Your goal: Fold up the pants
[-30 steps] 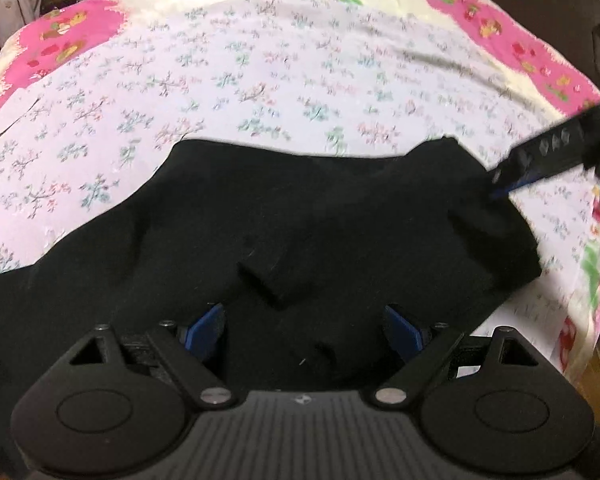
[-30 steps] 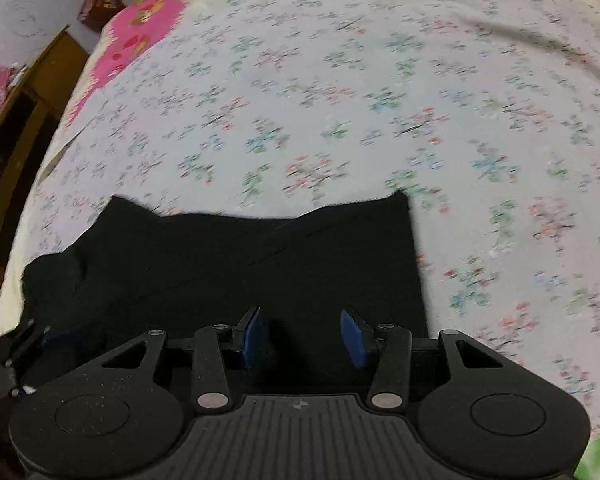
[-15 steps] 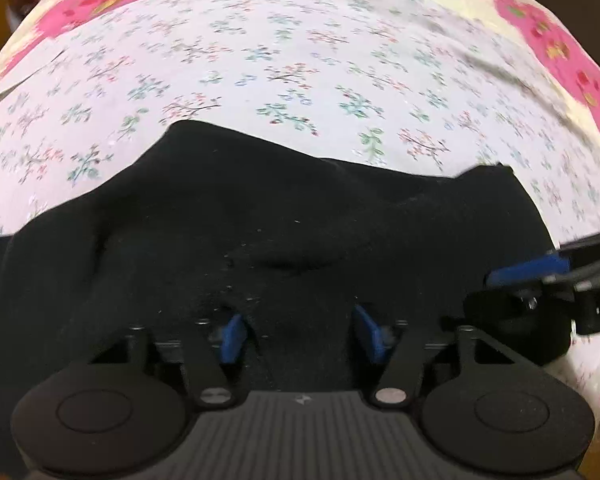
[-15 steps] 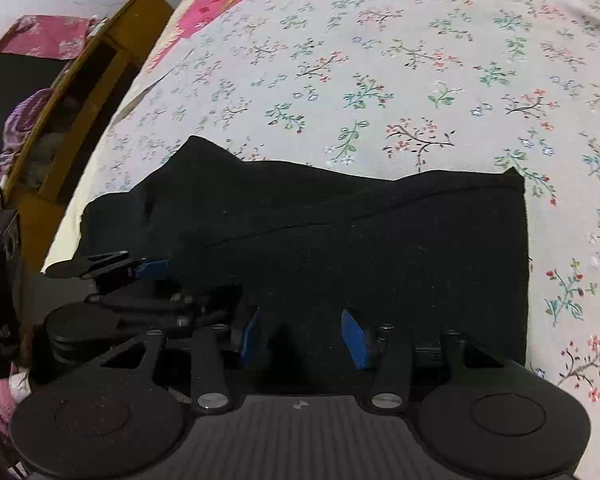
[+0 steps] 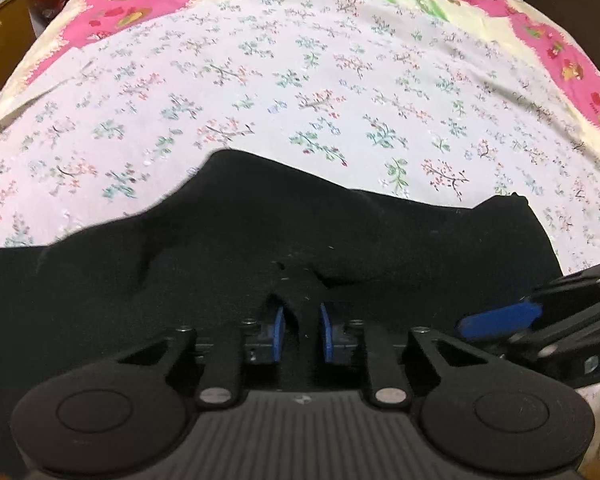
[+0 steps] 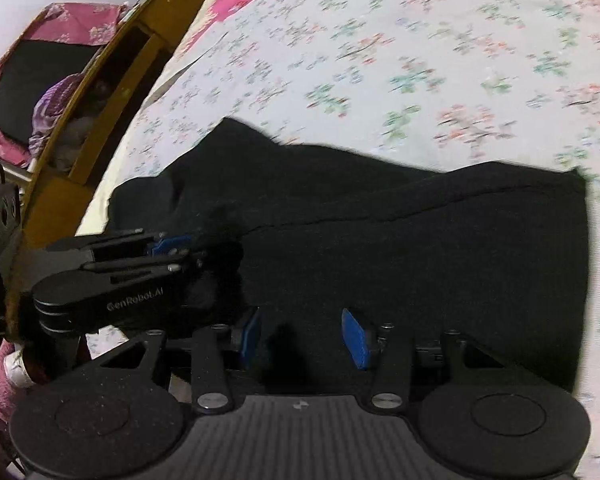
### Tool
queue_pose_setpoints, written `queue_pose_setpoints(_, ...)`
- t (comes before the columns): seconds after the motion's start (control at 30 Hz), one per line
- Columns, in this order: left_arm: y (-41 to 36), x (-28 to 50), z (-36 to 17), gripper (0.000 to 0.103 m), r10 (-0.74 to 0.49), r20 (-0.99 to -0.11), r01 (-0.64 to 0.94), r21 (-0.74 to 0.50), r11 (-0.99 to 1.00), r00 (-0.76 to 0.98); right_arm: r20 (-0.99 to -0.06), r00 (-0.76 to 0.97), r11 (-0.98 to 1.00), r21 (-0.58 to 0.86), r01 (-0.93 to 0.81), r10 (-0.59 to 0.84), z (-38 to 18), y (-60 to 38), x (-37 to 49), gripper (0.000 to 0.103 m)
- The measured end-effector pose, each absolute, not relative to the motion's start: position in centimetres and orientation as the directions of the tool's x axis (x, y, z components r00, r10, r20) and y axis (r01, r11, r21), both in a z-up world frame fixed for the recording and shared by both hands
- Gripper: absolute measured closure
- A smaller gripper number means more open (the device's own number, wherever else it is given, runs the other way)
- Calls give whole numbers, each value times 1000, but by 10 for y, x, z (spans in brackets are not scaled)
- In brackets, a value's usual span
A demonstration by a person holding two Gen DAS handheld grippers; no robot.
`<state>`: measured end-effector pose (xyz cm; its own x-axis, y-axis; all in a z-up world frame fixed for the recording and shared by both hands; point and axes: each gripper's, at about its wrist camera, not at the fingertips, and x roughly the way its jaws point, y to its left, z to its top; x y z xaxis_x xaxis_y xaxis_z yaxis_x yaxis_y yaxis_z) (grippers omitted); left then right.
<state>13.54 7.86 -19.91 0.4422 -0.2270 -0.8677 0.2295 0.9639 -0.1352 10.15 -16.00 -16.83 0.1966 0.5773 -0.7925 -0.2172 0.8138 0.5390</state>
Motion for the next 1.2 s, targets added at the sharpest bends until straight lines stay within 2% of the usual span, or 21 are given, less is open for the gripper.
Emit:
queue_pose_setpoints(0.17,103,139,-204,80,-270,-860,239,-180,954,433,-784,168,797,557,-236,597,-175,-121,100,71)
queue_pose_setpoints(0.23,100,139,-209,80,-268,-862,290,-149,945,429,-792,179,808,544,-224,583,-175,-110,99,71)
queue_pose_setpoints(0.43,108,131,-202,76,-308,-865,384,-149,911,396,-829,227,859,481,-174,510,-161,-103,96,71)
queue_pose_setpoints(0.5,118,127,-199,72,-324,-861,388,-164,907,393,-833,237,866,470,-171,499,-162,-95,99,71)
queue_pose_setpoints(0.57,130,123,-199,73,-328,-860,373,-177,911,391,-837,231,867,461,-188,496,-168,-82,103,71)
queue_pose_setpoints(0.67,151,117,-200,71,-322,-863,329,-197,924,389,-863,213,883,413,-222,457,-183,-60,110,67)
queue_pose_setpoints(0.8,179,101,-193,66,-285,-863,267,-183,946,417,-880,225,883,335,-328,417,-174,-36,106,61)
queue_pose_setpoints(1.0,213,87,-189,63,-237,-866,203,-161,966,440,-891,253,892,275,-358,376,-171,-18,100,48)
queue_pose_setpoints(1.07,217,86,-192,62,-240,-865,198,-168,966,440,-898,286,905,221,-364,334,-175,-8,98,48)
queue_pose_setpoints(1.13,218,85,-192,62,-251,-863,202,-177,963,438,-900,334,923,158,-352,281,-178,-4,94,59)
queue_pose_setpoints(1.2,217,84,-193,60,-265,-859,223,-182,958,438,-899,370,940,110,-323,233,-177,-7,90,82)
